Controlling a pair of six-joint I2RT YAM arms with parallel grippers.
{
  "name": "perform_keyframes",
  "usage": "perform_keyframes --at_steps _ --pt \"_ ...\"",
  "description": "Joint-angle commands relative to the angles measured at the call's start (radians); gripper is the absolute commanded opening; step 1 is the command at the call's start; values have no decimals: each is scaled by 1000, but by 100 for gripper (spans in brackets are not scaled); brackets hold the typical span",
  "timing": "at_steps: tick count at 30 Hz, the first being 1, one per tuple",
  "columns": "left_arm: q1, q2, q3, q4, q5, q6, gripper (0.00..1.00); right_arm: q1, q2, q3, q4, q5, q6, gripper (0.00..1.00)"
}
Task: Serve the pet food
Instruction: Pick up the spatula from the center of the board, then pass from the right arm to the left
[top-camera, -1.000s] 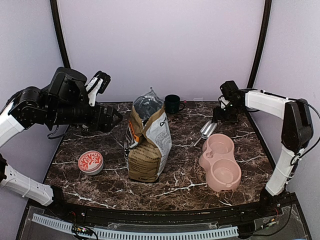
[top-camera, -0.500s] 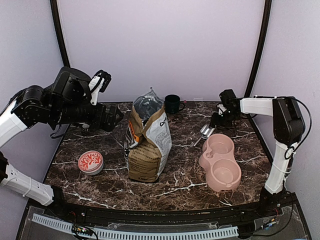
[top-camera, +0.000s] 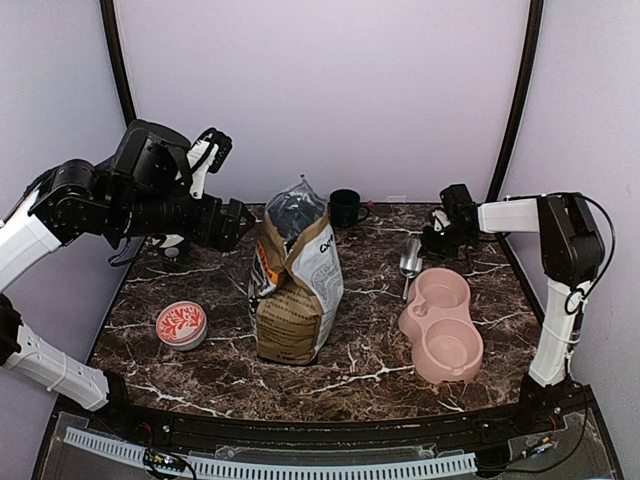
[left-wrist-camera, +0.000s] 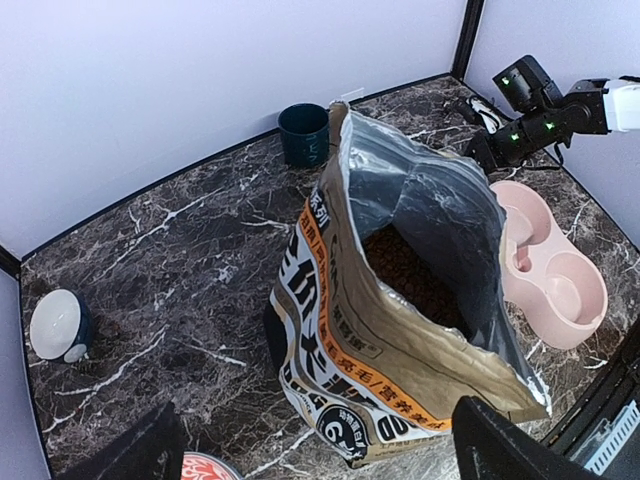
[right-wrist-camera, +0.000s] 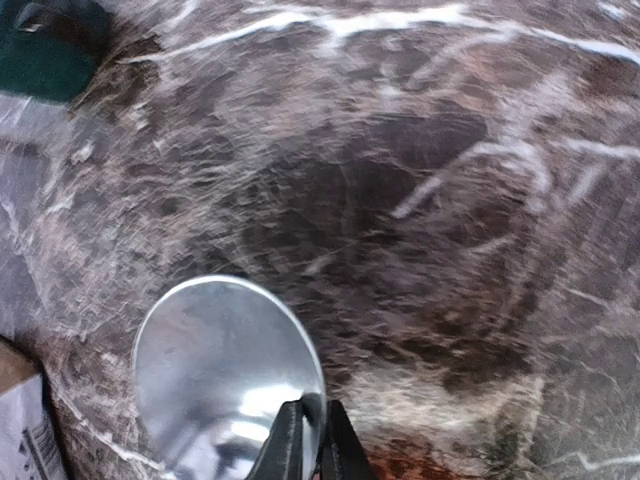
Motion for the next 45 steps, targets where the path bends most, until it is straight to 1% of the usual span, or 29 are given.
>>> perform_keyframes --at_steps 1,11,19,23,28,36,42,45 --pt "3 15 40 27 32 40 95 -4 -5 3 79 -59 -3 0" --pt "3 39 88 28 82 44 90 17 -78 60 112 -176 -1 0" --pt "3 53 160 -1 111 46 89 92 -176 124 94 -211 3 0" --pt "3 88 234 -21 147 56 86 147 -240 150 69 -206 -24 0" --pt "3 141 314 -18 200 68 83 218 -324 167 36 -170 -58 0" --pt "3 267 465 -28 266 82 80 347 -457 154 -15 -31 -121 0" --pt "3 348 546 -29 299 51 78 434 -552 87 -21 71 -192 0" --pt "2 396 584 -44 340 38 76 472 -599 45 -11 118 -225 0"
